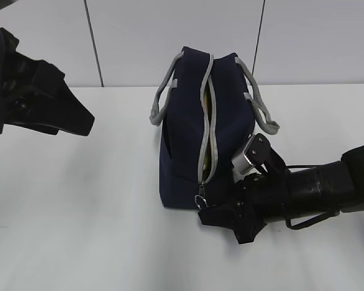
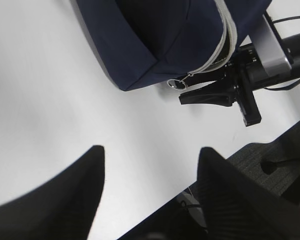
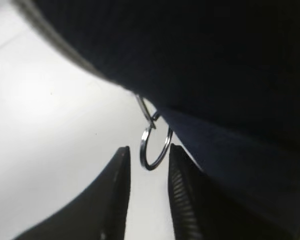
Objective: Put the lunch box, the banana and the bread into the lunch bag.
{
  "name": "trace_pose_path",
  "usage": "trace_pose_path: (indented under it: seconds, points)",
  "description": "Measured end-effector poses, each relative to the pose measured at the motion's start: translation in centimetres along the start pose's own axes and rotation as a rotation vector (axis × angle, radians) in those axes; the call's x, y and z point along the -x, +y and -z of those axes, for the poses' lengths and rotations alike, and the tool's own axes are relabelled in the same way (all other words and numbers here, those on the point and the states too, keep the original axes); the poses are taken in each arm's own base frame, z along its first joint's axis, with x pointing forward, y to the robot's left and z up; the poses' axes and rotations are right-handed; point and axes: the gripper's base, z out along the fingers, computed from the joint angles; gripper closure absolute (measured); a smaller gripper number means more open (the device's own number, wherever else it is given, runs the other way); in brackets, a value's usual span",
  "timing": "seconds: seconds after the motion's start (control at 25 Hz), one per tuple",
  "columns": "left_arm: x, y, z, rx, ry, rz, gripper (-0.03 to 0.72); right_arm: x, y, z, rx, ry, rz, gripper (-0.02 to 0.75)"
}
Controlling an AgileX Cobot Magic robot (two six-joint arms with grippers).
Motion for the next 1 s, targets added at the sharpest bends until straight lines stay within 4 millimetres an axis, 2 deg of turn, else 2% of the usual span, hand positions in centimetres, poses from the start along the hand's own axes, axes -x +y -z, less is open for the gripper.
trace_pose_path:
  seconds: [0.16,0.4,1.0]
  points:
    - [0.0,0.0,0.0,0.0,0.0,0.0,0.272,0.01,0.01,0.0,0.001,-0.001,0.0,0.64]
    - [0.0,0.0,0.0,0.0,0.0,0.0,0.272,0.01,0.01,0.0,0.001,-0.001,-0.041,0.734]
    - [0.01,0.0,0.0,0.0,-0.001,-0.001,0.272,-0.51,0.5,0.03,0.05,0.061,-0.169,0.738]
